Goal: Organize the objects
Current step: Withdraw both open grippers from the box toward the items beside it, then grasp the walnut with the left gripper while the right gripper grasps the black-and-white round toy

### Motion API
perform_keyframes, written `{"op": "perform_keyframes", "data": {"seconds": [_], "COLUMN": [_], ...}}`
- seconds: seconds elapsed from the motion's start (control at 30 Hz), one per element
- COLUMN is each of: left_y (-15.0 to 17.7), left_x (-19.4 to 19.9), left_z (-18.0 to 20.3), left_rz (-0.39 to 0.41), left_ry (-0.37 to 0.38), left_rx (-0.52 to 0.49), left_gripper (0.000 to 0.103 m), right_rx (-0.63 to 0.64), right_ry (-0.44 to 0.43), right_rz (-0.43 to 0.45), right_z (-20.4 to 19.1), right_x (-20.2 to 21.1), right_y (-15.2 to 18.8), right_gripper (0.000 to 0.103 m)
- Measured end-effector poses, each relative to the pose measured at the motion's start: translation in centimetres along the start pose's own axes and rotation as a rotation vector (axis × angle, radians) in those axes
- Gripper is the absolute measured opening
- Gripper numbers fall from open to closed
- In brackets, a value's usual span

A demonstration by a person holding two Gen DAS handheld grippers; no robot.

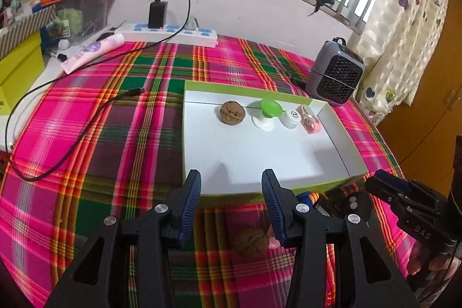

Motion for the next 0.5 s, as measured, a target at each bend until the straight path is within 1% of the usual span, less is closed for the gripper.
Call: {"op": "perform_keyframes", "data": {"seconds": [0.23, 0.5], "left_y": [0.5, 1.9], "left_x": [1.3, 1.6], "left_z": [-0.1, -0.4], "left_rz": [0.018, 0.008], "left_ry": [0.007, 0.023], "left_rx": [-0.004, 0.012], "left_gripper": [0.042, 0.042], "right_rx": [-0.018, -0.030], "right_ry": [0.007, 0.004], "right_rz": [0.006, -0.027], "right_z": [0.5, 0.4], "right_x": [0.7, 0.2], "right_y": [0.9, 2.5], "right_gripper": [0.037, 0.037]}}
Point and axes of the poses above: each gripper's, at about its wrist camera, not at the fingertips, and x roughly against the way its jaws point, z to its right, y to its underside, the point moved 7 cm from there along -x, roughly the way its jaws point, and after that the axes turned 2 degrees about x, right-handed, at the moved point
